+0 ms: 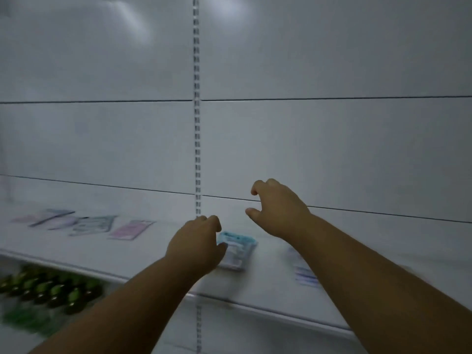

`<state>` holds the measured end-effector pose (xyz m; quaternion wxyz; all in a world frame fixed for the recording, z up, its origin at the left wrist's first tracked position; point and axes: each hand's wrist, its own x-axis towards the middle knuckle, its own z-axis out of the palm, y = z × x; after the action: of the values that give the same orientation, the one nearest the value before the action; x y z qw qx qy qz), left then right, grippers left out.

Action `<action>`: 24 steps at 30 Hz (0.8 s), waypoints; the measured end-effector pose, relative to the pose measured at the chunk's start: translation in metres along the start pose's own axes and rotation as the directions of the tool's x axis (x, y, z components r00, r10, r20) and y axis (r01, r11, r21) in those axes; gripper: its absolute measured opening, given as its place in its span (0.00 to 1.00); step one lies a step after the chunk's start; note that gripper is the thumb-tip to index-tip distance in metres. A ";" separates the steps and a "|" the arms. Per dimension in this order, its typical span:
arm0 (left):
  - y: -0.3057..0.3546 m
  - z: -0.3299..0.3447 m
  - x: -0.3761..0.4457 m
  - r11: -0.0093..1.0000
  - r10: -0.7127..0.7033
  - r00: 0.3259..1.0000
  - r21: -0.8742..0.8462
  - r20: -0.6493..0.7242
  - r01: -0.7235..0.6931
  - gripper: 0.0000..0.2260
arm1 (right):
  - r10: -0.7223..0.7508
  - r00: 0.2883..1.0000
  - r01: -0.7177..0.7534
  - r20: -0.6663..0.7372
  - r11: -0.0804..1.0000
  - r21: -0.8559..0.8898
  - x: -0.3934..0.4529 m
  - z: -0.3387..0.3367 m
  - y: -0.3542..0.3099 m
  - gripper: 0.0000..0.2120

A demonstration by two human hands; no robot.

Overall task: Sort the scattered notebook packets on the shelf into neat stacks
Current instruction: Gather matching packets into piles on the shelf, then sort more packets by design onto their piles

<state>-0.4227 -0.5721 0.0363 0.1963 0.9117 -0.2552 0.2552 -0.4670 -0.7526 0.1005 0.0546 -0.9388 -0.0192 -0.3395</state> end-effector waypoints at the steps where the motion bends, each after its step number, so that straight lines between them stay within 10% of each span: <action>1: -0.034 -0.016 -0.013 0.999 -0.030 1.000 0.021 -0.003 0.030 0.16 | -0.031 0.999 0.031 0.006 0.999 0.022 0.011 0.009 -0.035 0.19; 11: -0.299 -0.133 -0.107 0.930 -0.306 0.952 0.203 -0.029 0.306 0.16 | -0.267 0.961 0.256 0.068 0.957 0.138 0.106 0.103 -0.317 0.21; 24: -0.470 -0.101 0.000 0.938 -0.282 0.959 0.215 0.025 0.271 0.18 | -0.163 0.944 0.142 0.286 0.985 0.094 0.231 0.243 -0.380 0.23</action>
<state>-0.1942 -0.1503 0.0094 0.1262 0.9608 -0.1017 0.2249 -0.1625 -0.3474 0.0971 0.0584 -0.9718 -0.1118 -0.1990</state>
